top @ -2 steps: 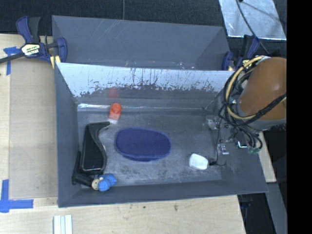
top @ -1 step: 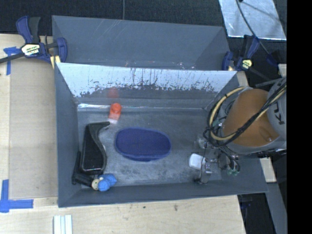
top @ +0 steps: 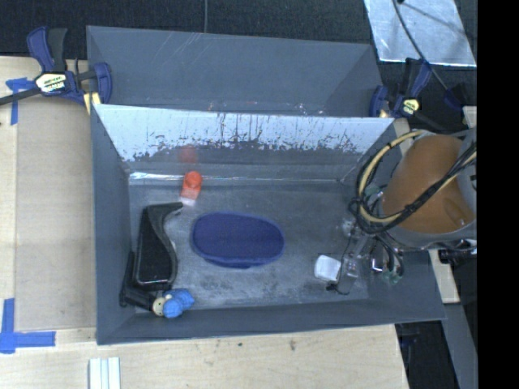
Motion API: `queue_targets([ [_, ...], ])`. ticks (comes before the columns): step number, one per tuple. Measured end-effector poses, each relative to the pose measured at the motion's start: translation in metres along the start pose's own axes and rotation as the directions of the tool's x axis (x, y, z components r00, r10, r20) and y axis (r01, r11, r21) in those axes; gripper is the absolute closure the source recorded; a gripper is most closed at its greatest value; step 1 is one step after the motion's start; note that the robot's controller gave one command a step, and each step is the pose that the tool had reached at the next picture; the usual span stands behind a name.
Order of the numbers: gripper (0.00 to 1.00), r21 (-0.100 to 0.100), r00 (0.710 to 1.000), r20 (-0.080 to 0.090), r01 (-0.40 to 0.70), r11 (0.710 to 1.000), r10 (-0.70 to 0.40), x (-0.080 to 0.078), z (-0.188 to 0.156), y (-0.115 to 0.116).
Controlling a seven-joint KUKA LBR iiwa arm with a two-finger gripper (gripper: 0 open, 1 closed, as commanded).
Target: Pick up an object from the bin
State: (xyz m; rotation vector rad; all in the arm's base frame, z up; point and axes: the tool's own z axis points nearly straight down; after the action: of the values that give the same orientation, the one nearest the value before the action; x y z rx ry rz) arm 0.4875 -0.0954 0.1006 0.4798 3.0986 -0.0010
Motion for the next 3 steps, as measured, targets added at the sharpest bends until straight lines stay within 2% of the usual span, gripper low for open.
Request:
queue_targets([
  [1,0.00,0.001,1.000,-0.005,-0.029,1.000,0.029,0.003,0.001,-0.007],
  [2,0.00,0.001,0.997,-0.007,-0.080,0.997,0.080,0.003,0.032,-0.005],
  [3,0.00,0.001,0.995,-0.008,-0.099,0.995,0.099,0.008,0.031,0.014],
])
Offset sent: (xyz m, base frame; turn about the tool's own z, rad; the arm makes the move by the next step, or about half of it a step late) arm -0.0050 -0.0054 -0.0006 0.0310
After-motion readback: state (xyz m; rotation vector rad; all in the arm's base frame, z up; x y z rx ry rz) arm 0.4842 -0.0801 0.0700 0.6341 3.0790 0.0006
